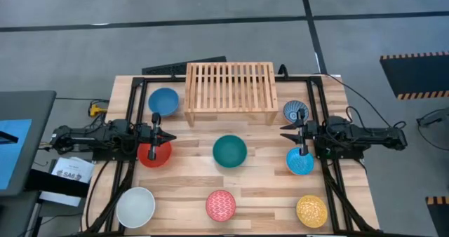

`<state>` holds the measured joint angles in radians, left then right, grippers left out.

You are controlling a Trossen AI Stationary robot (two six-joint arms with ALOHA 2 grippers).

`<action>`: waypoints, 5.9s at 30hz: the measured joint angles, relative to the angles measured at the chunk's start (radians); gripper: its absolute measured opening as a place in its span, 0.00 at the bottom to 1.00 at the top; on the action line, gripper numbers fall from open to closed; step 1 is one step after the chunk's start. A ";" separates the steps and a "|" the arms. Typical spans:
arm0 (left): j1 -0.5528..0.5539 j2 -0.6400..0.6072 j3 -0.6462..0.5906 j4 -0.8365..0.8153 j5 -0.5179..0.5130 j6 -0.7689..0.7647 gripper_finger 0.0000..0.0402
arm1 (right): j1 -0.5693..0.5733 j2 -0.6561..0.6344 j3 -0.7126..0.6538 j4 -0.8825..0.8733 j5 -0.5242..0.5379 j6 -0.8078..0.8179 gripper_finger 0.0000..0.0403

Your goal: Place and stack bowls onto a shelf

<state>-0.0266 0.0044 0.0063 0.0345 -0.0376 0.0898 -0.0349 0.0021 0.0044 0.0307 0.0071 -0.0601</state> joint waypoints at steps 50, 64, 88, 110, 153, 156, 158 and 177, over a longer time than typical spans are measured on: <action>-0.002 0.147 0.161 0.474 -0.250 -0.738 0.08 | 0.000 0.000 0.000 0.000 0.000 0.000 0.34; -0.040 0.843 0.933 -0.413 0.236 -0.656 0.53 | 0.000 0.000 0.000 0.000 0.000 0.000 0.34; -0.527 1.262 1.017 -1.143 -0.127 -1.430 0.53 | 0.000 0.000 0.000 0.000 0.000 0.000 0.34; -0.376 1.353 0.848 -0.980 -0.023 -1.172 0.53 | 0.000 0.000 0.000 0.000 0.000 0.000 0.34; -0.375 1.355 1.012 -1.192 0.025 -0.981 0.00 | 0.000 0.000 0.000 0.000 0.000 0.000 0.34; -0.375 1.355 1.122 -1.324 0.002 -0.941 0.00 | 0.000 0.000 0.000 0.000 0.000 0.000 0.34; -0.375 1.355 1.205 -1.425 -0.027 -0.906 0.00 | 0.000 0.000 0.000 0.000 0.000 0.000 0.34; 0.236 1.433 1.750 -1.432 -0.189 -0.045 0.00 | 0.000 0.000 0.000 -0.001 -0.001 0.000 0.34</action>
<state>0.2099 1.4372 1.7565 -1.3971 -0.2262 0.0448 -0.0349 0.0021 0.0046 0.0299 0.0063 -0.0603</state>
